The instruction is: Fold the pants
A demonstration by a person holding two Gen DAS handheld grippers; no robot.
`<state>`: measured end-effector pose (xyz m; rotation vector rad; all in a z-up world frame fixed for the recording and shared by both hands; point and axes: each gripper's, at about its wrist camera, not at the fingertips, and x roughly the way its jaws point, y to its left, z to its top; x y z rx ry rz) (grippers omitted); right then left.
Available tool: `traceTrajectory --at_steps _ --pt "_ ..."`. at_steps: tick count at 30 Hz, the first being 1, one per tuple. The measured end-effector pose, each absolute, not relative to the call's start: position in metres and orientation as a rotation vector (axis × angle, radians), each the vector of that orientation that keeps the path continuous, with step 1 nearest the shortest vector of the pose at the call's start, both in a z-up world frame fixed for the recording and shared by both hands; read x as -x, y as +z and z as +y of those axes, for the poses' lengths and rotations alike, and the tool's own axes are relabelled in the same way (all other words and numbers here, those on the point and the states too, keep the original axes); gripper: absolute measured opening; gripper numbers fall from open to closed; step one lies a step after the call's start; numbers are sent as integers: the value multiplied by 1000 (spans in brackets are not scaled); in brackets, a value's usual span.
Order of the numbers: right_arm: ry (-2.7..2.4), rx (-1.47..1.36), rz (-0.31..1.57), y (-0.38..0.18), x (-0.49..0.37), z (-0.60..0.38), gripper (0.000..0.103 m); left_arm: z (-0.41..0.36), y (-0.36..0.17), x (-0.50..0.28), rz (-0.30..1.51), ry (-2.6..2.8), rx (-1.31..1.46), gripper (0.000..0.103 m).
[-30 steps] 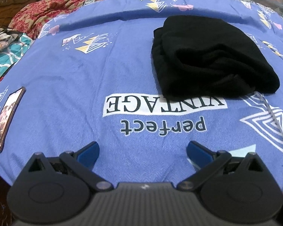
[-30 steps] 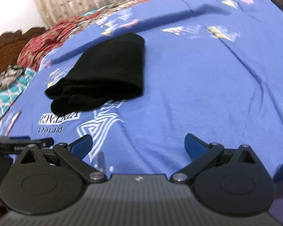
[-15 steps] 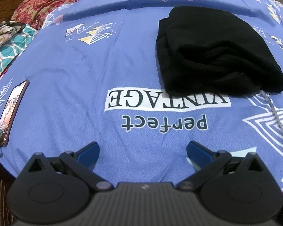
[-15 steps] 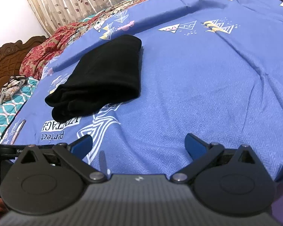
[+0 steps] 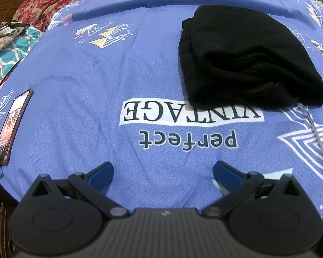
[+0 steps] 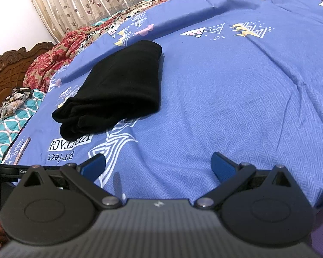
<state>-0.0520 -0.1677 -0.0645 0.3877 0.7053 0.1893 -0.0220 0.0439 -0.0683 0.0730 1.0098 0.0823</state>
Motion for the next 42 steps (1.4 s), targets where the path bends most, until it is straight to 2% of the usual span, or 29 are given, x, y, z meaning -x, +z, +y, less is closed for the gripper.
traceTrajectory --at_steps 42 --pt "189 -357 714 -64 50 -169 103 53 -72 25 978 38 -52 103"
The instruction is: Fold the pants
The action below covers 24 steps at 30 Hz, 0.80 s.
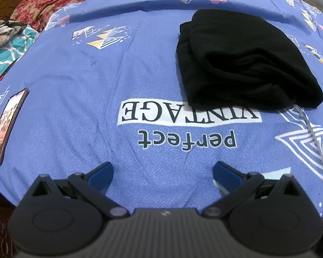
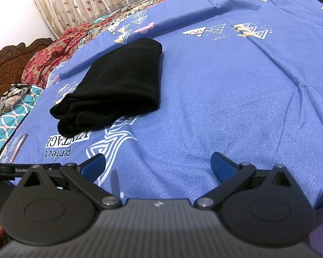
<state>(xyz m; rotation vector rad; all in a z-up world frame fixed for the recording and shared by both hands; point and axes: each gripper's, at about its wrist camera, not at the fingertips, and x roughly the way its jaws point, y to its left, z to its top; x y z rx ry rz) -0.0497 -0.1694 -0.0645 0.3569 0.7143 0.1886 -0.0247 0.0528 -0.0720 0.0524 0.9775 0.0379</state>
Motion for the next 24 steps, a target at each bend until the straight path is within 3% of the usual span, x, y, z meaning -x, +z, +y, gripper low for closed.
traceTrajectory --at_steps 24 --pt "216 -347 717 -56 50 -169 103 61 -49 31 893 -46 -114 103"
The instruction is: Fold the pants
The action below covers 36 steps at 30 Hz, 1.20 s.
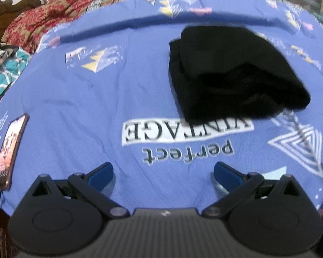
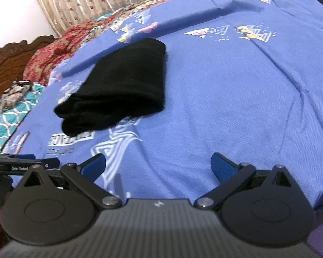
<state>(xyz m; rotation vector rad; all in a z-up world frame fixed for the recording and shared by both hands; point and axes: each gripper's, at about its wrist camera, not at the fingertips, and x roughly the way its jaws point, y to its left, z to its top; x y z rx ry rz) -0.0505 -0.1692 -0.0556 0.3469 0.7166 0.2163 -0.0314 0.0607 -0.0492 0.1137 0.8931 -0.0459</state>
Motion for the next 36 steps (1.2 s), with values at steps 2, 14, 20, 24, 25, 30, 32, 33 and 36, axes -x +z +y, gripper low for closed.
traceTrajectory --at_steps 2,14,20,24,25,30,32,33,36 --pt "227 -315 705 -50 51 -167 100 68 -39 29 873 -70 -88 103" --pt "306 -380 642 -13 -15 -188 88 100 -7 -65 897 -251 185 103" --pt "345 -454 679 -25 -73 -189 88 92 -46 -119 1015 -341 318 103" --pt "368 -461 756 -48 -114 -180 89 80 -71 -129 1028 -336 354 102" --pt "395 -484 768 -54 -121 -177 89 75 -70 -128 1011 -352 341 99" --pt "455 -500 815 -57 -137 -149 60 52 -47 -130 958 -384 241 39" --pt "490 -525 784 -43 -140 -153 53 48 -24 -136 904 -421 206 34" --pt "500 -525 748 -33 -140 -155 51 47 -12 -139 867 -440 206 34" --pt "491 -494 627 1 -145 -158 51 35 25 -157 732 -458 160 34"
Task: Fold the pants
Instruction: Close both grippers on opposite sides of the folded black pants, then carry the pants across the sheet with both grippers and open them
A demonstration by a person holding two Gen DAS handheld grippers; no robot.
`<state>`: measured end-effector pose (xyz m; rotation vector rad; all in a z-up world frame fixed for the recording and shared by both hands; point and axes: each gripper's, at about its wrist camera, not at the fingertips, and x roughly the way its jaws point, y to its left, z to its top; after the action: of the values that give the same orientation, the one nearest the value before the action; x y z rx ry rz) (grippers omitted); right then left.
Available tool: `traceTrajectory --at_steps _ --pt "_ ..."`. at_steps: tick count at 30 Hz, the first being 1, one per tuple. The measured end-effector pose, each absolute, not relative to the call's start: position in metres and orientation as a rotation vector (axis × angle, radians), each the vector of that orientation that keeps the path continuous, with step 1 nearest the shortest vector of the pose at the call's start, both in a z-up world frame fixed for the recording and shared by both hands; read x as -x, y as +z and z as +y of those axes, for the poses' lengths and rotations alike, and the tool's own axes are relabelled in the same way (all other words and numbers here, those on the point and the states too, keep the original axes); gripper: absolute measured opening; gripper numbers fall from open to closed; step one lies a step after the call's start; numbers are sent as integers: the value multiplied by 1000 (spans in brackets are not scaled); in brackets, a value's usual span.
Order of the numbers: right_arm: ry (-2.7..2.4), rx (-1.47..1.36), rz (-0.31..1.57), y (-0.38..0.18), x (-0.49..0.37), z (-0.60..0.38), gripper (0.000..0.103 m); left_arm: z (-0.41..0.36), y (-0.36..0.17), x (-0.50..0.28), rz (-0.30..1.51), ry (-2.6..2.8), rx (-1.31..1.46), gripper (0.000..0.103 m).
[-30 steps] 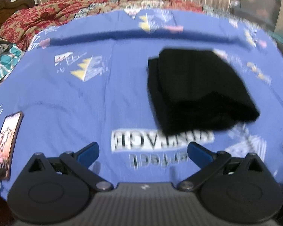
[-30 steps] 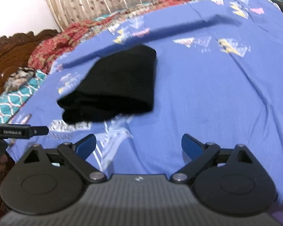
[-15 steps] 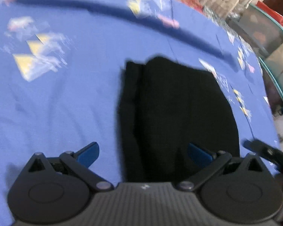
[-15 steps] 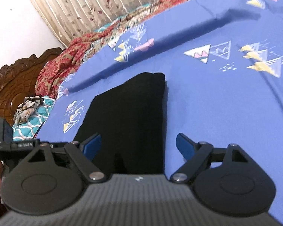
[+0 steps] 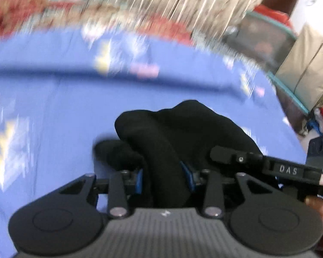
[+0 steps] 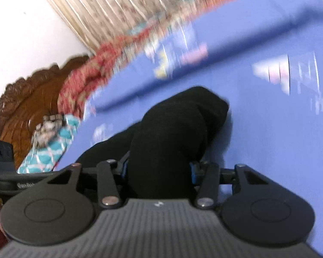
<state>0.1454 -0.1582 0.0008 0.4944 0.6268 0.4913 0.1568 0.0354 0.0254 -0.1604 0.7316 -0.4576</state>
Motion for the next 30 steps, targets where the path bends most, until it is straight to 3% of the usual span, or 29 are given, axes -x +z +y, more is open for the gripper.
traceTrajectory --at_steps 6,11,12,14,17,19,20,21,25,30 --pt "446 -372 389 44 -175 -165 52 12 28 -205 589 -417 99 39" --pt "345 -315 559 -6 -233 -156 52 -5 -43 -262 814 -287 76 40" --pt "321 -312 628 -20 -242 -153 58 -8 -54 -265 840 -251 57 52" --pt "222 -318 703 -41 -244 -156 74 -9 -53 -255 794 -207 42 63" --pt "204 -394 686 -29 -225 -172 74 -10 -38 -240 821 -192 2 68" --pt "168 -348 641 -11 -197 -177 81 -10 -27 -225 830 -125 -47 81" --pt "154 -331 614 -3 -180 -179 90 -7 -21 -215 827 -96 -65 95" --pt "149 -322 589 3 -161 -183 91 -6 -16 -201 823 -69 -82 102" --pt "177 -315 617 7 -94 -193 92 1 0 -156 860 -51 -114 103" --pt "170 -316 685 -2 -44 -180 103 4 10 -96 877 -47 -130 103"
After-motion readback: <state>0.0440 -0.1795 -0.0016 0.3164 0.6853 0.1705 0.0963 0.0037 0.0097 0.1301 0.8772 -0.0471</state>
